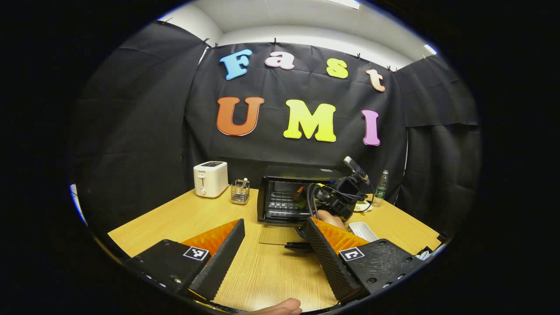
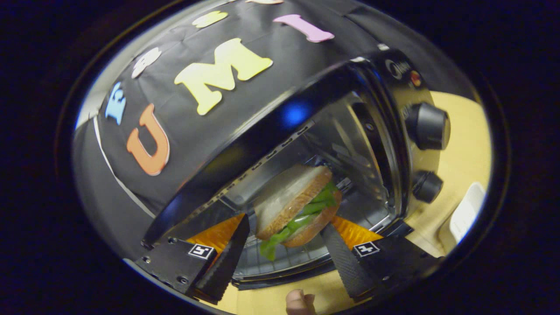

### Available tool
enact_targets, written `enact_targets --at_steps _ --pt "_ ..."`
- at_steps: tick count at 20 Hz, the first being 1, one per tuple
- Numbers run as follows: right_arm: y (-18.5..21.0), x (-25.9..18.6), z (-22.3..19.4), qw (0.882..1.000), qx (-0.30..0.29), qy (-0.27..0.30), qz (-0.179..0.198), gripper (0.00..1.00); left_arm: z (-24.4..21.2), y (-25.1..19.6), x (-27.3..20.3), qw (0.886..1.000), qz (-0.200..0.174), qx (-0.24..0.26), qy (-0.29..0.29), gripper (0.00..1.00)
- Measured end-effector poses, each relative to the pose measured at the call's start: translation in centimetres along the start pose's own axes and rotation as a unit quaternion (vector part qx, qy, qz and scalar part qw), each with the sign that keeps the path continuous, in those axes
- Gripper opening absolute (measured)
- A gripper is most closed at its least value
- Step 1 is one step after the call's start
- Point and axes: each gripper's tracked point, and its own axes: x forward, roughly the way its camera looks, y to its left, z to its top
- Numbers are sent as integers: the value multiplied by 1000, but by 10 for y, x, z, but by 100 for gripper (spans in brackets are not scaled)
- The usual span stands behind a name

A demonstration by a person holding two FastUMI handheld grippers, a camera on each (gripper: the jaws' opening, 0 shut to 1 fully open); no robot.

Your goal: Open the electric oven with the left hand, put the food in, and close the electric oven.

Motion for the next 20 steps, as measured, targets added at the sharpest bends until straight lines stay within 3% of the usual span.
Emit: enact_targets --at_steps 2,3,4,5,10,13,17,20 --pt "1 -1 -3 998 -53 5 -15 100 -1 4 -3 1000 4 -2 2 93" --pt "2 1 -6 997 -71 13 -19 96 -1 5 -4 1000 7 -3 3 93" --pt "4 0 -7 996 -86 20 -24 100 -2 6 -6 1000 8 -3 4 93" --pt "3 -1 -11 993 -107 31 -29 96 -1 5 -7 1000 9 -1 4 93" --pt "-2 -4 -26 978 -180 92 -51 100 2 0 -14 1000 9 8 2 93" --pt "-1 -14 -33 965 -215 141 -54 96 -2 -3 -18 1000 10 13 11 92" --pt "-4 -30 -35 938 -284 188 -61 97 3 -6 -27 1000 8 3 10 92" --pt "-7 -42 -30 936 -282 205 -53 100 2 -1 -31 1000 16 3 12 92"
